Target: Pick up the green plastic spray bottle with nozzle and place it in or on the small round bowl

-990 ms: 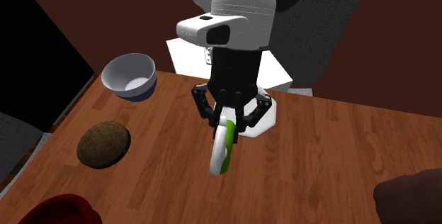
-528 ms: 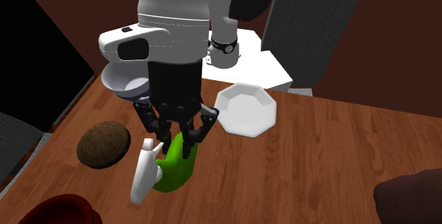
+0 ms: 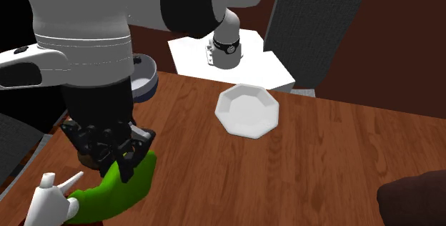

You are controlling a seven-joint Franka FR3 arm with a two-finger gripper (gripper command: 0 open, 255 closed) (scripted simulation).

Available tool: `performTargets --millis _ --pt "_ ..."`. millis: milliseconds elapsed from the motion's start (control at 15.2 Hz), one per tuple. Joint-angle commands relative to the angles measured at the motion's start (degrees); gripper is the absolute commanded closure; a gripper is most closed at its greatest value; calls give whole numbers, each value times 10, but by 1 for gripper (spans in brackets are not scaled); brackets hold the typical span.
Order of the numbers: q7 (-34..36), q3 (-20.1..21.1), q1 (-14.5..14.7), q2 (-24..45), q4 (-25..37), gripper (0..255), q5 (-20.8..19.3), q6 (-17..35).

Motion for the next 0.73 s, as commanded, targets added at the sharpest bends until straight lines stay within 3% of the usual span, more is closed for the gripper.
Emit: performTargets --millis 0,660 --pt "-46 -13 -9 33 36 255 35 -7" --pt "-202 -30 -98 200 262 255 162 -94"
